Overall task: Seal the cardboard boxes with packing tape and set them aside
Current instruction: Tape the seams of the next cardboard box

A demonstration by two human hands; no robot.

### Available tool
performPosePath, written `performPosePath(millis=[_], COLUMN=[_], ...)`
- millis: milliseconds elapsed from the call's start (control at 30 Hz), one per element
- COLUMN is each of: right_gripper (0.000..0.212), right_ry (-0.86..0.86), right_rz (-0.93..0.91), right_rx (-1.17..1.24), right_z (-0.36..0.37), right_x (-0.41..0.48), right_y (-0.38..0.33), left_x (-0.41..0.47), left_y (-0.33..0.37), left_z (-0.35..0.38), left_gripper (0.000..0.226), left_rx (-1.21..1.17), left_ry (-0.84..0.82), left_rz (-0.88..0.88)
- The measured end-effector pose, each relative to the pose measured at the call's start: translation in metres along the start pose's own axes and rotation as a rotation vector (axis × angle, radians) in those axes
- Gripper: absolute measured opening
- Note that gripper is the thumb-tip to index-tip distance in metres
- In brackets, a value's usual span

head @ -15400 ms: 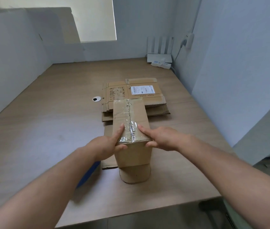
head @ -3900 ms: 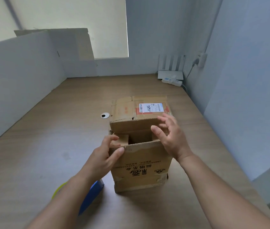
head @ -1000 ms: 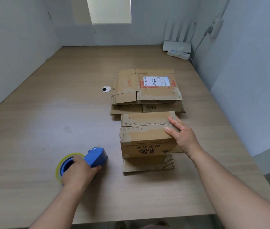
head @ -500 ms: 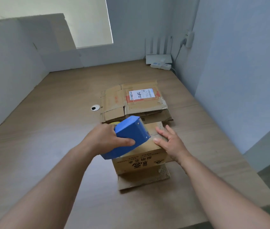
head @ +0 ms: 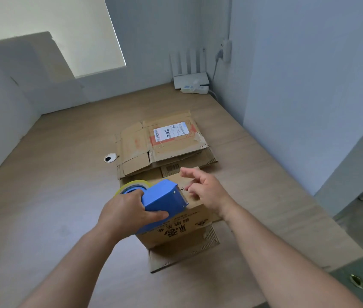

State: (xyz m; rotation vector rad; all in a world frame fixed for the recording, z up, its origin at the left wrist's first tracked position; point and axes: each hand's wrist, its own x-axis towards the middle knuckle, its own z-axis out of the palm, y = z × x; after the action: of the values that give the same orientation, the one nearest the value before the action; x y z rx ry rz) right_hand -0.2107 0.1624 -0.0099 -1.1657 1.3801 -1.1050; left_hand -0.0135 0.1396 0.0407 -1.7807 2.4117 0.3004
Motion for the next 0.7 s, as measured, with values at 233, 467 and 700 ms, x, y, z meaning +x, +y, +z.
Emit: performPosePath(millis=[233, 467, 700], right_gripper=[0.066, 0.009, 0.021], right_ry=[-0.247, -0.087, 0.027], right_rz=[0.023, -0.088, -0.117], right_rx=[-0.207, -0.187, -0.166], right_z=[-0.001, 0.003, 0.009], right_x=[0.009, 0.006, 0.005], right_y=[-0.012, -0.005, -0.001], left_x=[-0.011, -0.010, 0.007], left_y=[-0.006, -0.008, -0.008], left_z=[0.004, -0.001, -0.020], left_gripper=[0.064, 0.066, 0.055], left_rx=[-0.009, -0.032, -0.163], left_ry=[-0.003, -0.032, -0.136], left_rz=[0.027, 0.037, 0.023])
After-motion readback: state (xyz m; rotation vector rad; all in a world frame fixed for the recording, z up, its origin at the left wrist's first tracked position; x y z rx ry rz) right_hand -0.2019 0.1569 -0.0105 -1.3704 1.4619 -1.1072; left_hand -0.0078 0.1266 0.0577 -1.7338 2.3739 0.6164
